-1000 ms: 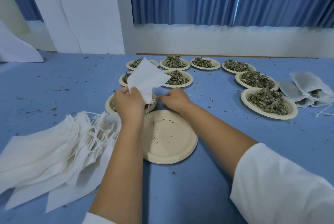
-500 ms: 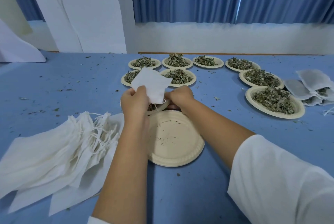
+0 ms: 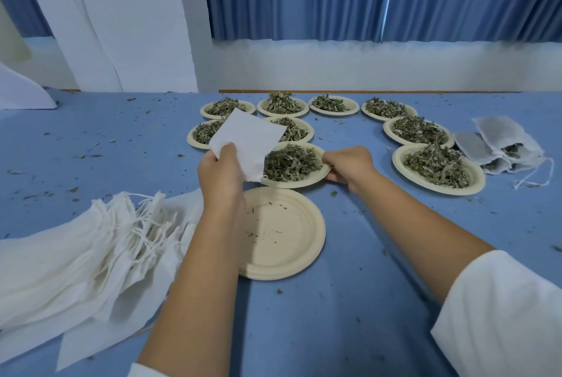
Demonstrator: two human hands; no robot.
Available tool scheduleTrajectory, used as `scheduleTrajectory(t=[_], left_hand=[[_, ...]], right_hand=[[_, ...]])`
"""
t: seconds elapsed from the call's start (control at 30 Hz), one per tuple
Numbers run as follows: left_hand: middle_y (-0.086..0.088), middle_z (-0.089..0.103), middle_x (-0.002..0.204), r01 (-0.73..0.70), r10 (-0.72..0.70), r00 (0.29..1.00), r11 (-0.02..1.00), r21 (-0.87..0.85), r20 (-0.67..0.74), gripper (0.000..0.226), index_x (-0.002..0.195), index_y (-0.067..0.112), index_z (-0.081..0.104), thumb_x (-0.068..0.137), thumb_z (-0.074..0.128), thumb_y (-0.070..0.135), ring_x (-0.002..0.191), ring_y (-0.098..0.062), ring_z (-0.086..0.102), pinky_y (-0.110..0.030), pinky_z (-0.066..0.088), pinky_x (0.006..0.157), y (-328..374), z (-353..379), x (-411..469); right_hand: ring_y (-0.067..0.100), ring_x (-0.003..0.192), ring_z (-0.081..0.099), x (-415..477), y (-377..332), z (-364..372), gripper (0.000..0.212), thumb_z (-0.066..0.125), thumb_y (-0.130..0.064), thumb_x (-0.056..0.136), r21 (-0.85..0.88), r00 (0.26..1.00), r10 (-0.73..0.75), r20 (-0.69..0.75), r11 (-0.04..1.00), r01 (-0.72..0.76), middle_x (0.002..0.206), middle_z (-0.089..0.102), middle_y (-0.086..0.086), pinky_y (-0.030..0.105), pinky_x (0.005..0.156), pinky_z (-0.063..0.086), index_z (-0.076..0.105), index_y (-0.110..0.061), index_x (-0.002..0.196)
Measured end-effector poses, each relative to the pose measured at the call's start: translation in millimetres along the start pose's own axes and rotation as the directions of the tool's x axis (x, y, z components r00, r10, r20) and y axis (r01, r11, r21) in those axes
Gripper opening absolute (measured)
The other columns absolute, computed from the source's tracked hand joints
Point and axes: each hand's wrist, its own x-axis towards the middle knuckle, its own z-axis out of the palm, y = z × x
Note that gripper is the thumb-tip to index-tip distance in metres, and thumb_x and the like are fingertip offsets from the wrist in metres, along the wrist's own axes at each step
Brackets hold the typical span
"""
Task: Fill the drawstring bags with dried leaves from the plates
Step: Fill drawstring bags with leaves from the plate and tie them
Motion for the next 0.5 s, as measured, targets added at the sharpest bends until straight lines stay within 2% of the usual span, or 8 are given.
scheduleTrajectory(t=[0.1,0.17,0.23,0.33,0.43,0.5], left_hand=[[0.005,0.055,0.069,-0.010,0.009,1.000,0.996,0.091,0.016,0.018,0.078,0.018,0.056,0.094,0.049,0.019,0.058,-0.013,0.048,-0.021,0.037,0.052,-5,10,-5],[-0.002,0.061,0.084,-0.024,0.019,0.999,0.990,0.137,0.033,0.015,0.090,0.014,0.059,0.095,0.047,0.021,0.072,-0.020,0.053,-0.031,0.040,0.065,-9,18,-10],[-0.007,0.064,0.098,-0.030,0.021,0.998,0.984,0.173,0.054,0.020,0.104,0.010,0.059,0.097,0.045,0.023,0.083,-0.023,0.058,-0.037,0.046,0.073,-16,27,-17],[-0.006,0.062,0.097,-0.077,0.054,0.995,0.957,0.280,0.089,0.028,0.112,0.006,0.058,0.098,0.042,0.024,0.080,-0.020,0.056,-0.032,0.043,0.066,-26,37,-31],[-0.011,0.065,0.107,-0.116,0.083,0.990,0.934,0.339,0.110,0.031,0.115,0.005,0.056,0.099,0.040,0.025,0.091,-0.027,0.061,-0.033,0.042,0.071,-34,42,-43],[-0.013,0.064,0.110,-0.132,0.098,0.989,0.923,0.361,0.110,0.030,0.114,0.005,0.056,0.099,0.040,0.025,0.095,-0.028,0.061,-0.034,0.043,0.073,-35,42,-47]], right_hand=[[0.010,0.050,0.061,0,7,-31,0.016,0.065,0.001,0.078,0.003,1.000,0.013,-0.025,1.000,-0.013,0.061,0.059,0.006,0.021,0.044,0.051,0.060,-0.005,0.064],[0.009,0.045,0.057,-3,13,-49,0.022,0.063,0.002,0.078,-0.026,1.000,0.009,-0.027,1.000,-0.010,0.054,0.056,0.004,0.020,0.043,0.050,0.058,-0.008,0.059],[0.010,0.044,0.052,-8,19,-64,0.023,0.061,0.000,0.078,-0.097,1.000,-0.005,-0.018,0.995,0.003,0.049,0.050,0.002,0.021,0.045,0.049,0.055,-0.010,0.058],[0.016,0.053,0.043,-15,24,-86,0.022,0.057,-0.001,0.077,-0.173,0.999,-0.036,0.014,0.984,0.038,0.057,0.040,0.005,0.022,0.049,0.045,0.048,-0.014,0.061],[0.017,0.050,0.029,-19,29,-103,0.028,0.056,-0.004,0.075,-0.259,0.996,-0.073,0.057,0.962,0.085,0.056,0.030,0.005,0.022,0.045,0.027,0.039,-0.016,0.056],[0.016,0.054,0.028,-22,29,-112,0.022,0.056,-0.007,0.076,-0.331,0.989,-0.102,0.104,0.934,0.131,0.060,0.033,0.007,0.024,0.050,0.022,0.046,-0.009,0.057]])
